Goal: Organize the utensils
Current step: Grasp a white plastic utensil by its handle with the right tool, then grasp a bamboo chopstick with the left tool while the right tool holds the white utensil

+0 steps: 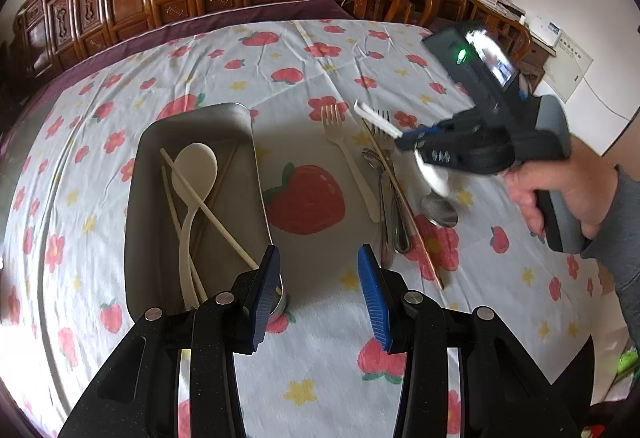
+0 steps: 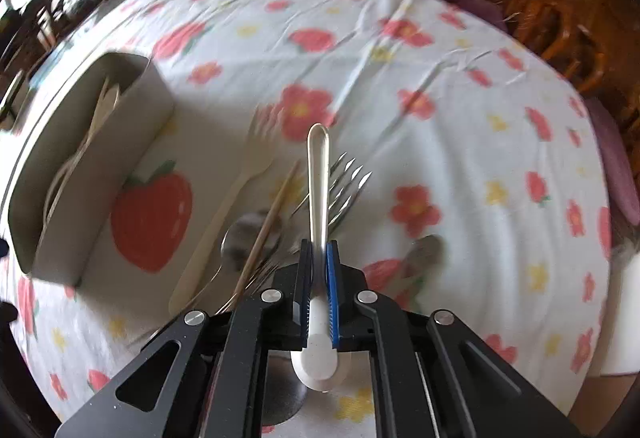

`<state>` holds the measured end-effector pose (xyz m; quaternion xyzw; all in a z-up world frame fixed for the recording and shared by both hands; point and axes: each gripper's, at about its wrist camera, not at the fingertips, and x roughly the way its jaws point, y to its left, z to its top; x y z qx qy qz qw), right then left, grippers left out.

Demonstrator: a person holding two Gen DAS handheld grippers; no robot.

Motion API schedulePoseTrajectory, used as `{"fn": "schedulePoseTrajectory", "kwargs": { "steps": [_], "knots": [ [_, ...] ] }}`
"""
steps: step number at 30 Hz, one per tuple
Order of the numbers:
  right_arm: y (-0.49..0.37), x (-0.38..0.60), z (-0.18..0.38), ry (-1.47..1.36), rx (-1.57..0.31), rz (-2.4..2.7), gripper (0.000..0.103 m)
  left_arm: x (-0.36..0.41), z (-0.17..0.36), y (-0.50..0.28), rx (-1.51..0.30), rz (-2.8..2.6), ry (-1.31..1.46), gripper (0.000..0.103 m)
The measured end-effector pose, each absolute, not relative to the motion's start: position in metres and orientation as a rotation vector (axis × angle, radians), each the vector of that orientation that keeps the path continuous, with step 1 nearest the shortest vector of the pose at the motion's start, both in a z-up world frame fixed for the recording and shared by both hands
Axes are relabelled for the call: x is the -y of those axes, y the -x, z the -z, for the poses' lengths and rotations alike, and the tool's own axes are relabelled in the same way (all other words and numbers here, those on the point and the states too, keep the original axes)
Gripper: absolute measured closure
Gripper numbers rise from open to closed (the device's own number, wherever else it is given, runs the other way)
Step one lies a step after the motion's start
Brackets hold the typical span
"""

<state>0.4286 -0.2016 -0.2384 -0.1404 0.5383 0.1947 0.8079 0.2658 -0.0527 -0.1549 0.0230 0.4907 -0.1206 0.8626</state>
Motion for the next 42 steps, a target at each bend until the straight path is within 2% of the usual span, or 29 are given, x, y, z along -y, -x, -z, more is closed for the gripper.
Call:
{"fn": "schedulePoseTrajectory", "kwargs": {
  "steps": [6,13,28,35,42],
  "knots": [
    [-0.425,0.224,0.215,0.242,-1.106,-0.365,0.095,0.054,0.155,-0.263,-1.031,0.252,-0.034,0.064],
    [-0.375,0.259,0.197,0.151,-1.068,-0.349,0.095,0.069,0.164,-0.26,-1.039,0.26,-0.026,0.064],
    [-0.271,0.304,0.203,0.035,-1.011,-0.304,0.095,0.137,0.192,-0.264,-1.071,0.324,-0.033,0.065],
    [-0.26,0.311,0.212,0.004,-1.013,-0.303,0.095,0.158,0.211,-0.271,-1.116,0.327,-0.059,0.067],
    [-0.255,0.327,0.213,-0.111,-1.001,-0.305,0.094,0.172,0.223,-0.279,-1.152,0.319,-0.081,0.076]
  ]
}}
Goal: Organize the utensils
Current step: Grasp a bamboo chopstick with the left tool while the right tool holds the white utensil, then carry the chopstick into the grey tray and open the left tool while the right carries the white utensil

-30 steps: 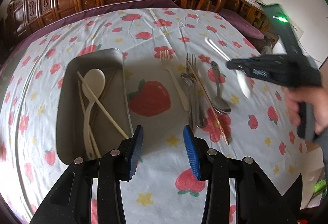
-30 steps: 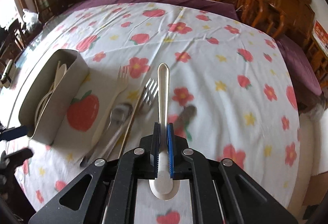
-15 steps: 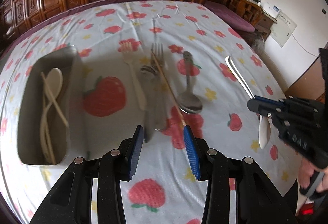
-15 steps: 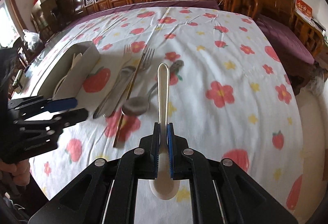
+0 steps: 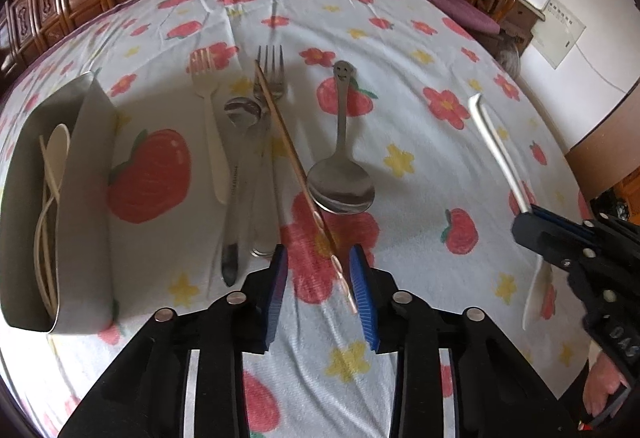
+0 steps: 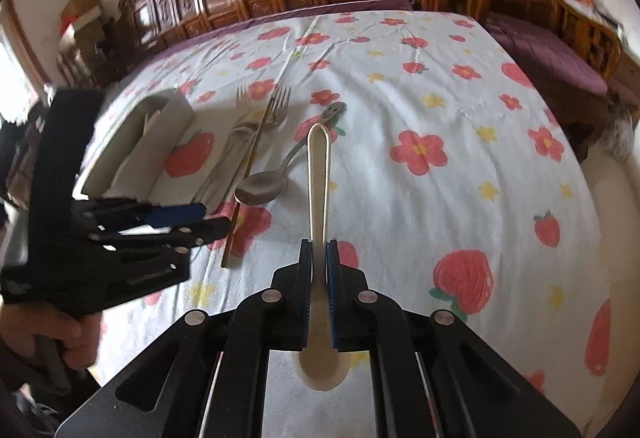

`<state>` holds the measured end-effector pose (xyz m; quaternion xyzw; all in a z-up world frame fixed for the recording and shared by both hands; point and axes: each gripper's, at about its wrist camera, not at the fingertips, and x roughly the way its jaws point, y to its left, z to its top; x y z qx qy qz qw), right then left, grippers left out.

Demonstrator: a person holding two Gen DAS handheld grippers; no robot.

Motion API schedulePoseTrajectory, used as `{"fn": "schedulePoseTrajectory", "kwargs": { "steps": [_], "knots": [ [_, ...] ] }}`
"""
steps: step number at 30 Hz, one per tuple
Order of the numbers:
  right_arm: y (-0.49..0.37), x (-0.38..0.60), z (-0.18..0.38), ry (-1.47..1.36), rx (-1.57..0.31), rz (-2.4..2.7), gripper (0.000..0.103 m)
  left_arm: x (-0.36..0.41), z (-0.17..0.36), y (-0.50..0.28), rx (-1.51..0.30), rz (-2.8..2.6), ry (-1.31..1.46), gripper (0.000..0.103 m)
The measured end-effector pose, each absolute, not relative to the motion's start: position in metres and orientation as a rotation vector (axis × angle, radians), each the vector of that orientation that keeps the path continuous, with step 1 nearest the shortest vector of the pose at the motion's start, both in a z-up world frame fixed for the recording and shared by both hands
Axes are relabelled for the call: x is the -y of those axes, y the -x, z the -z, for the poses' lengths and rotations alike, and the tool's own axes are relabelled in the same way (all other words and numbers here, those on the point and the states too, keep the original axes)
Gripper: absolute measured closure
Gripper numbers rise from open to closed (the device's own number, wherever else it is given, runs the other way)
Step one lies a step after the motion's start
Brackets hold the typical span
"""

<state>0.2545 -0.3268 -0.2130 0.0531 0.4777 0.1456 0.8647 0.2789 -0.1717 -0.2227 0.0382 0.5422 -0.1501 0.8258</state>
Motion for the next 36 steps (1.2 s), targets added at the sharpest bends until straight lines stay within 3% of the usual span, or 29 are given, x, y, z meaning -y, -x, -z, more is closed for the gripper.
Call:
{"fn": "schedulePoseTrajectory", "kwargs": {
  "steps": [2,10,15,21,36],
  "knots": [
    [-0.254,0.332,0.215,-0.131,-1.008,-0.303,0.094,0.176,0.225,-0.28,-1.16,0.319,-0.088,0.082],
    [-0.252,0.34,0.223,-0.121,-1.021,-0.28,0.094,0.189,0.233,-0.284,-1.164,0.296,-0.122,0.082],
    [-0.251,0.339,0.223,-0.102,-1.017,-0.279,0.094,0.191,0.234,-0.29,-1.179,0.251,-0.154,0.093],
    [-0.25,0.339,0.224,-0.094,-1.018,-0.282,0.094,0.183,0.233,-0.29,-1.219,0.231,-0.143,0.099],
    [-0.245,0.325,0.221,-0.077,-1.003,-0.312,0.094,0.163,0.198,-0.263,-1.157,0.228,-0.131,0.099]
  ]
}}
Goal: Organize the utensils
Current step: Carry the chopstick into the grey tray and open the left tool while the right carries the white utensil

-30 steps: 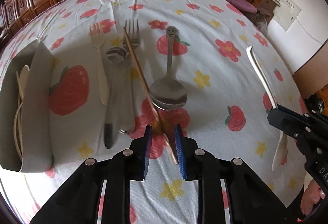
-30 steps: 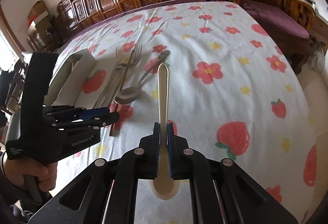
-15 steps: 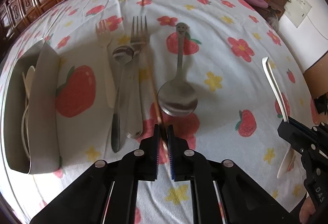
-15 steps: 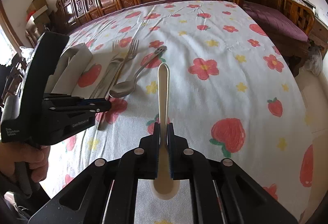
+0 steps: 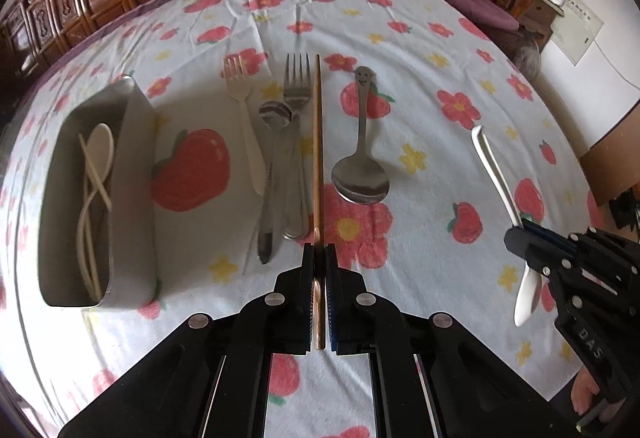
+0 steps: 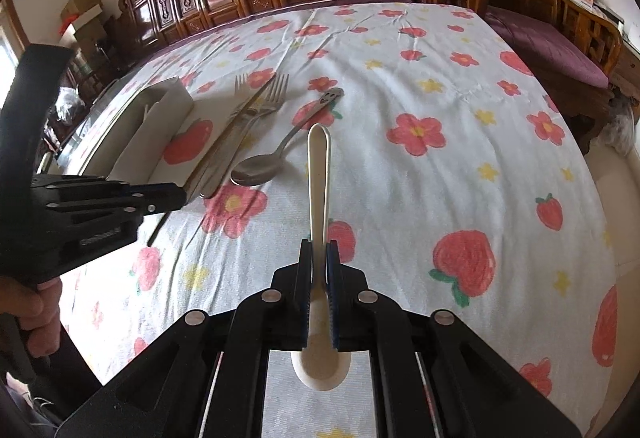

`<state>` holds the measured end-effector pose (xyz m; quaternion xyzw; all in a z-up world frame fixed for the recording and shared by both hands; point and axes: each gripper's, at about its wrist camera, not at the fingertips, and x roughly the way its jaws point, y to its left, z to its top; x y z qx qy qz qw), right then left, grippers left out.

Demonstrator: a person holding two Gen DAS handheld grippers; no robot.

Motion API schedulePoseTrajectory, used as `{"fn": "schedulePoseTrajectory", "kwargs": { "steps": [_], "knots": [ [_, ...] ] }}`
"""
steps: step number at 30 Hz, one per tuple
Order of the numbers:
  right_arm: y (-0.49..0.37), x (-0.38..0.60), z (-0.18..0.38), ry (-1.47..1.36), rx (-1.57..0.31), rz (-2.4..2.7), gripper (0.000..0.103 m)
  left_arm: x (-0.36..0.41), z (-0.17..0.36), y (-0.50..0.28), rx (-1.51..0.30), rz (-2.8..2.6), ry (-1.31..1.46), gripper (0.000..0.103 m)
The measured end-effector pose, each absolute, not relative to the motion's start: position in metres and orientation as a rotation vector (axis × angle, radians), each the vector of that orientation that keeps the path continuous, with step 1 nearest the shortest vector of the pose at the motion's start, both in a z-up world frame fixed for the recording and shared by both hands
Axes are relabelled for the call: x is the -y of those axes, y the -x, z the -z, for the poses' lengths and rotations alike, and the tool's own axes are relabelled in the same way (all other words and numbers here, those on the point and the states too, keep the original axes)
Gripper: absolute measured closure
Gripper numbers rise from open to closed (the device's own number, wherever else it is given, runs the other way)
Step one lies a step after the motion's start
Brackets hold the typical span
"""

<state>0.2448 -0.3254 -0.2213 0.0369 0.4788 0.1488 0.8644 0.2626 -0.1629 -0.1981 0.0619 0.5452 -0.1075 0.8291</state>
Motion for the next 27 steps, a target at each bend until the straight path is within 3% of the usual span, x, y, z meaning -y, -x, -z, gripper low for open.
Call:
{"fn": "schedulePoseTrajectory", "kwargs": {
  "steps": [27],
  "knots": [
    [-0.224,0.288,0.167,-0.047,-0.879,-0.389,0.094,0.083,0.143,-0.229,-1.05,0.225,-0.047,0.099]
  ]
}}
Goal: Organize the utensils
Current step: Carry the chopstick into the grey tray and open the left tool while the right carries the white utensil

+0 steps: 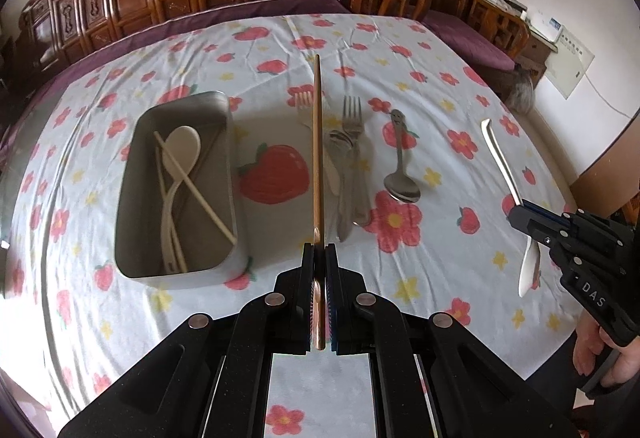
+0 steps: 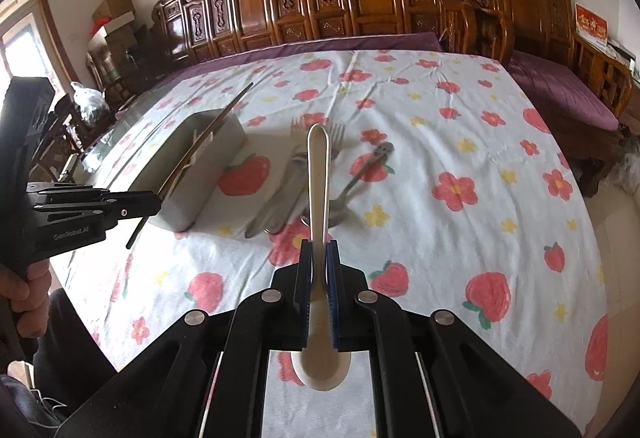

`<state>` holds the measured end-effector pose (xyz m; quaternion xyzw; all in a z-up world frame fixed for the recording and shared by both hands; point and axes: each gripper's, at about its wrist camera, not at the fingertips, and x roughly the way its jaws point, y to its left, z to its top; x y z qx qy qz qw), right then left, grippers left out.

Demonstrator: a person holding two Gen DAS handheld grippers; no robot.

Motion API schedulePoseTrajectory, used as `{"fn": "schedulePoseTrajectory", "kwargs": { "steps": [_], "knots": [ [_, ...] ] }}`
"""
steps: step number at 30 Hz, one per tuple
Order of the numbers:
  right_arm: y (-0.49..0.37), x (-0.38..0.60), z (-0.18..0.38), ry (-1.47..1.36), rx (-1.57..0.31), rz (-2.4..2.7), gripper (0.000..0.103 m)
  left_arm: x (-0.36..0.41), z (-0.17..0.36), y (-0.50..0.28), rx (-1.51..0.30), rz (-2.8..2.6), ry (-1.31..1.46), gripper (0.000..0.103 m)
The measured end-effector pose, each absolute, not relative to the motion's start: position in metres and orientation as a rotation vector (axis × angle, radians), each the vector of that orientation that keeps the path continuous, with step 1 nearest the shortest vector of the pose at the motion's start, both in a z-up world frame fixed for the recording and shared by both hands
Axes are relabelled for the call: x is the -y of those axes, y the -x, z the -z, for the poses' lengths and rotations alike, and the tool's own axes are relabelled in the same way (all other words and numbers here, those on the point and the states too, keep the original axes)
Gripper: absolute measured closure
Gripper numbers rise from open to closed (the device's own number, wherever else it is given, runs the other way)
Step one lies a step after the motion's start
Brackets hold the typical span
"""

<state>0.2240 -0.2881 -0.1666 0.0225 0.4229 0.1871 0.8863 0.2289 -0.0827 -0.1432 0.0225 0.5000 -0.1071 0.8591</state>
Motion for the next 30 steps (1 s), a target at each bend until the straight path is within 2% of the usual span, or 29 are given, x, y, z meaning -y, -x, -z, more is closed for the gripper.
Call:
{"fn": "schedulePoseTrajectory", "kwargs": {
  "steps": [16,30],
  "knots": [
    [-0.238,0.226,0.147,-0.025,-0.863,-0.465,0.094,0.021,0.122,-0.232,-0.982,0.174,0.009,0.099],
    [-0.269,0.15,0.136,0.041,-0.87,-0.523,0.094,-0.03,0.136,-0.253,-0.996,0.155,0.066,0.099]
  ]
}}
